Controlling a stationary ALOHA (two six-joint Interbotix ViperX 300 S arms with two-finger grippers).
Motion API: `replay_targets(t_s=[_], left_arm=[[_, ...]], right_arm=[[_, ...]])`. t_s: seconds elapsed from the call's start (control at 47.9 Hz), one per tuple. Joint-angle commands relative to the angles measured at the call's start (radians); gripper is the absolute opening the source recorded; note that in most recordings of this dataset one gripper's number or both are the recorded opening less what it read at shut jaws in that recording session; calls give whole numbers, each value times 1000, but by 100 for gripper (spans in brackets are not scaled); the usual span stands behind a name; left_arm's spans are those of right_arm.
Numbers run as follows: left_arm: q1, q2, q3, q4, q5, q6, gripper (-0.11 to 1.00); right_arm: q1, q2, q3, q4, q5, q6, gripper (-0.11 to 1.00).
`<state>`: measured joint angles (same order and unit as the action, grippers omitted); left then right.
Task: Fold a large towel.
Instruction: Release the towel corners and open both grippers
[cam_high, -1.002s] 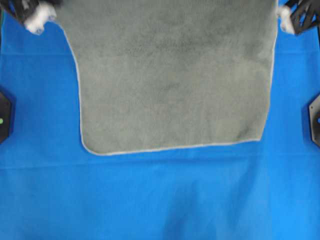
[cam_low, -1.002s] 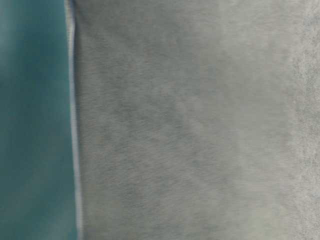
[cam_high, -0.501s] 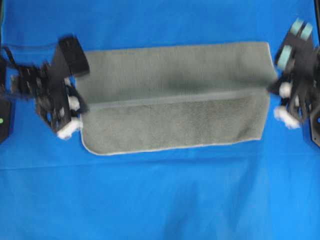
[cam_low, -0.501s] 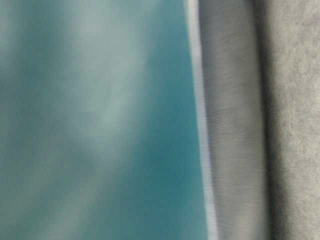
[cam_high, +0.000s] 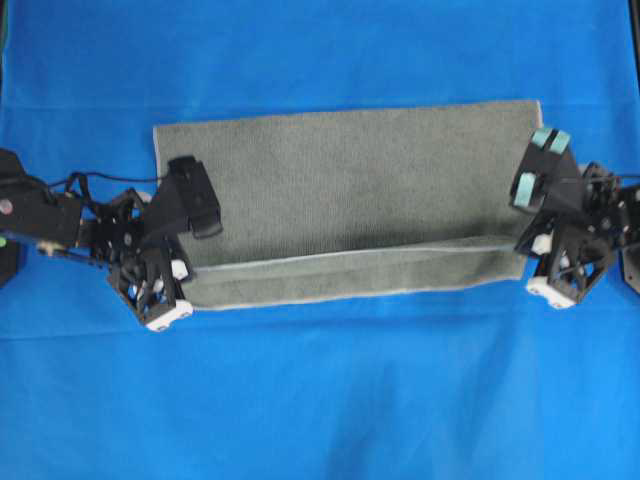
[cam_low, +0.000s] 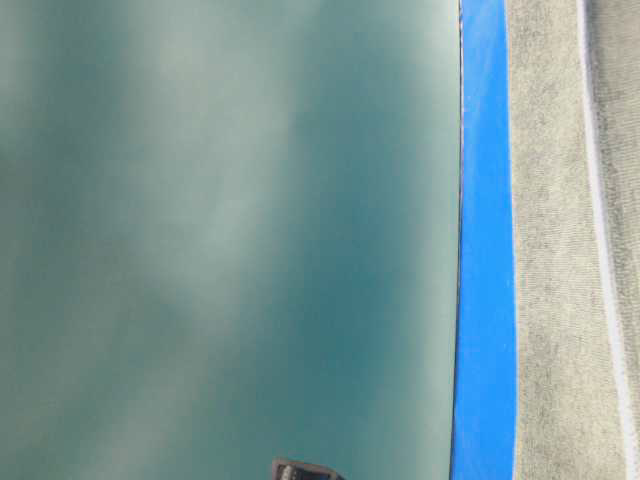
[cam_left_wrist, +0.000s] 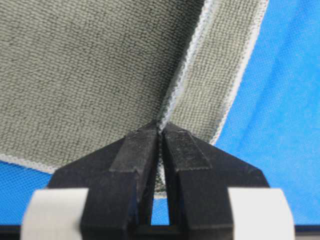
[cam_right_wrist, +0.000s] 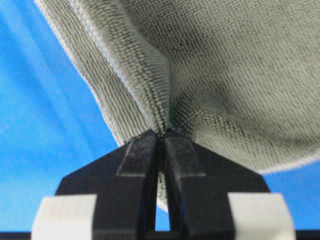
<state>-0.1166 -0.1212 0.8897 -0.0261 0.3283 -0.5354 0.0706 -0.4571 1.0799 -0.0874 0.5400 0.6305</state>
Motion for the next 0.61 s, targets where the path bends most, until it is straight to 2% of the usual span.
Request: replay_targets(t_s=[0.0, 0.042, 0.146, 0.167, 0.292, 0.355, 0.397, 0.501, 0.585], left_arm=[[-5, -12, -14, 3, -9, 2, 1], [-5, -14, -12, 2, -9, 2, 5], [-5, -18, -15, 2, -6, 0, 32], [-6, -21, -15, 2, -5, 3, 38], [-18, -72, -40, 2, 20, 15, 73], [-18, -117, -52, 3, 54, 29, 75], [-17, -163, -61, 3, 89, 51, 73], [3, -255, -71, 5, 126, 107, 68], [54, -314, -52, 5, 121, 172, 67]], right_arm=[[3, 31, -11, 2, -35, 0, 2], [3, 38, -14, 2, -40, 0, 2], [5, 41, -21, 2, -38, 0, 4], [9, 40, -23, 2, -37, -3, 8], [49, 8, -67, -5, 34, -14, 46], [69, -28, -100, -14, 95, -14, 62], [77, -57, -123, -23, 133, -11, 68], [78, -141, -163, -75, 202, -11, 64], [66, -192, -167, -166, 222, 0, 65]])
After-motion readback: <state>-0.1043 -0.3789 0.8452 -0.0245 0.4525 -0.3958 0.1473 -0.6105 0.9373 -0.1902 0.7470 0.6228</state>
